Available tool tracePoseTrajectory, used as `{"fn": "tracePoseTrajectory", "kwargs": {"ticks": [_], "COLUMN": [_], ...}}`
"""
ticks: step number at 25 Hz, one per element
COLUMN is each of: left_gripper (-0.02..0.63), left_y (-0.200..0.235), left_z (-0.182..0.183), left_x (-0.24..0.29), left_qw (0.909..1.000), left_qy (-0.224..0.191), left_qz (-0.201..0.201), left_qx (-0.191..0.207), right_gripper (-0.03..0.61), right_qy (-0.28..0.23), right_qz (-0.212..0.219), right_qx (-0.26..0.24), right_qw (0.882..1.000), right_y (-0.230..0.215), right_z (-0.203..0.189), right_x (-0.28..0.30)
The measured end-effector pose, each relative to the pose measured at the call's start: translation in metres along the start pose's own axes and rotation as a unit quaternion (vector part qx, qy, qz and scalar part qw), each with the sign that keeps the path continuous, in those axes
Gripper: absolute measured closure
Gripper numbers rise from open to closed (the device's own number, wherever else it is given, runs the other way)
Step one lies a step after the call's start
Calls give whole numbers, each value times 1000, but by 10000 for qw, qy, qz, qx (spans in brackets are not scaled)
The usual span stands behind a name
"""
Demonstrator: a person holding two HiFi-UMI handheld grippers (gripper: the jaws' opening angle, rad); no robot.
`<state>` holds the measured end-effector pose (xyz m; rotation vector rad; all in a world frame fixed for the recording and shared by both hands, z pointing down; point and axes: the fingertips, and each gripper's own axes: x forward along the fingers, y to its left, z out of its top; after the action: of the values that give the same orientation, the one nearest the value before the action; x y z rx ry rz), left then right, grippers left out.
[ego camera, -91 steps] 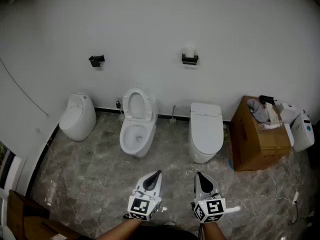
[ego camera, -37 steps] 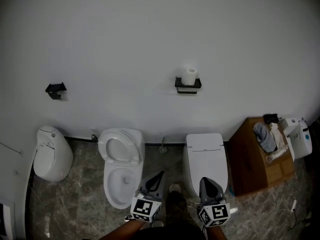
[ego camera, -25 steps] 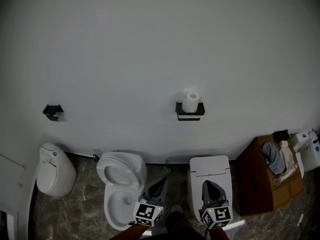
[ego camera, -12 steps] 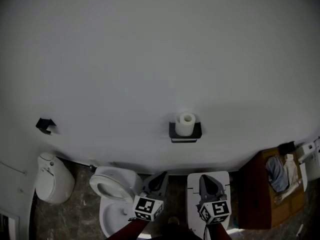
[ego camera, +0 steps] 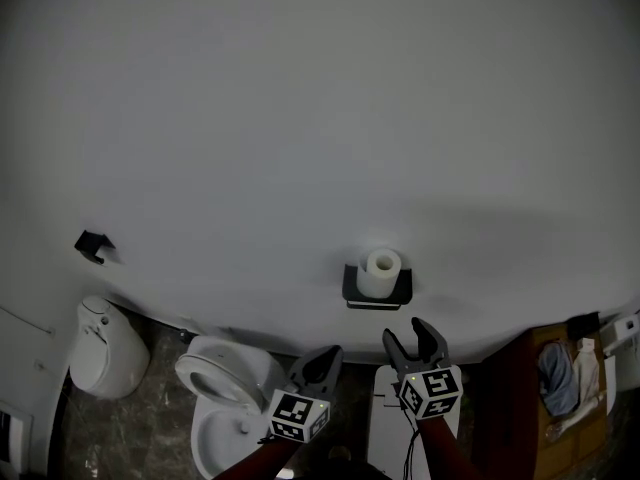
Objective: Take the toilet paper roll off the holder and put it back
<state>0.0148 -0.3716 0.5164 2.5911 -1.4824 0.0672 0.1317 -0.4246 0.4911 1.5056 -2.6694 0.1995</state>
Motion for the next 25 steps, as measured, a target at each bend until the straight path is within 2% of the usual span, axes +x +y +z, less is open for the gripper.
{"fn": "tracePoseTrajectory", "kwargs": {"ticks": [5,11,25], "left_gripper": [606,606,606], "left_y": [9,27,44], "left_z": [-4,-20,-38], "left_x": [13,14,7], "left_qw": [9999,9992,9976], "left_qy": [51,226,446], "left_qz": [86,255,383], "left_qx": [-109,-191,-369], "right_gripper": [253,198,192], "right_qy": [59,131,151], "right_qz": [173,191,12], "right_qx": [-80,-157,-419], "right_qw": [9998,9996,9990], "right_y": [-14,-26,-33], "right_z": [11,15,15], "right_x": [52,107,149]}}
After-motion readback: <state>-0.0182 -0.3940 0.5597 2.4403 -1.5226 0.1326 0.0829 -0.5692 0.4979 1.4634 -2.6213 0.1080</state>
